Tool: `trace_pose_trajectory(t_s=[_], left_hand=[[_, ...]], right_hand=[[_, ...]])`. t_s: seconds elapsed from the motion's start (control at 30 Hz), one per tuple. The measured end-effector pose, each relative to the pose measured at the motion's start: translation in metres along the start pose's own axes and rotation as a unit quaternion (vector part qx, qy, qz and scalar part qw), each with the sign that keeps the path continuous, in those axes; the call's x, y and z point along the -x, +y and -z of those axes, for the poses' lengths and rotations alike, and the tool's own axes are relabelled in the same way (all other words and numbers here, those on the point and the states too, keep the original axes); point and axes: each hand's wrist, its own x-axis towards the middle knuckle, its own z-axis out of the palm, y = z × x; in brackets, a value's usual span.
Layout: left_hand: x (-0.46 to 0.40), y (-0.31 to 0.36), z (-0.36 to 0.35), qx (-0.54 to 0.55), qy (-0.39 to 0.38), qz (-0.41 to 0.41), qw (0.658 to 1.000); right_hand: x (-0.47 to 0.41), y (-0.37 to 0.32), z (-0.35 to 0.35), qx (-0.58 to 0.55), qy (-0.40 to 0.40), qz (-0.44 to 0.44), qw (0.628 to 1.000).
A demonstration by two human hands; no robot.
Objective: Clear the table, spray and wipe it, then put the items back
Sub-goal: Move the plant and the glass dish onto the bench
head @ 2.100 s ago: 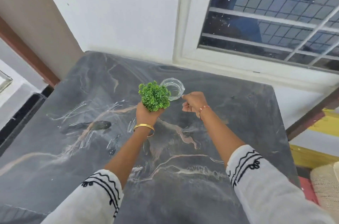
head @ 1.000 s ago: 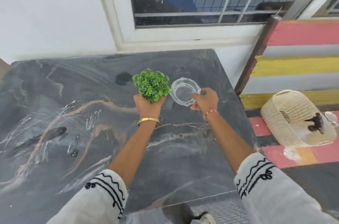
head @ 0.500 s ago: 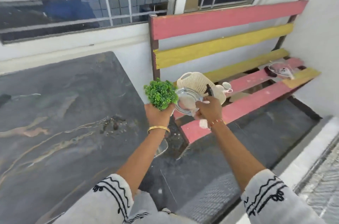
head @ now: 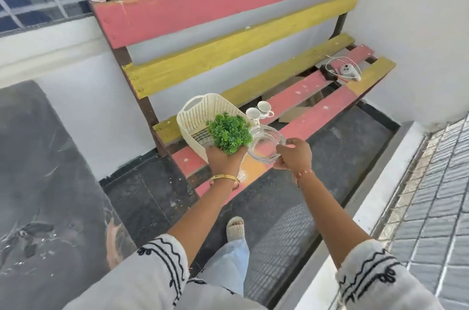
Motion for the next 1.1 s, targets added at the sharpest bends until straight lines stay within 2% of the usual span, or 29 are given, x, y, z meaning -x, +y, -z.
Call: trace_pose_trajectory(t_s=[0.17, 0.27, 0.47, 0.6, 0.87, 1.1], left_hand=[[-0.053, -0.013, -0.081, -0.045, 0.012, 0.042, 0.998], [-0.077, -0.016, -0.122, -0.097, -0.010, 0.030, 0.995], [-0.101, -0.027, -0.175, -0.148, -0.042, 0.073, 0.985], [-0.102, -0.041, -0.198, -0.175, -0.070, 0.069, 0.980], [-0.098, -0.081, -0.236, -0.257, -0.023, 0.089, 0.962], [-0.115, -0.131, -0.271, -0.279, 0.076, 0.139, 0.947]], right_hand=[[-0.100, 0.000, 0.015, 0.016, -0.026, -0.054, 0.998], [-0.149, -0.004, 0.023, 0.038, -0.029, -0.070, 0.996], [-0.220, 0.001, 0.029, 0.051, -0.036, -0.101, 0.993], [-0.256, 0.012, 0.029, 0.085, -0.048, -0.095, 0.991], [-0.321, 0.042, 0.020, 0.156, -0.153, -0.095, 0.971], [-0.372, 0.073, 0.009, 0.191, -0.205, -0.083, 0.956]])
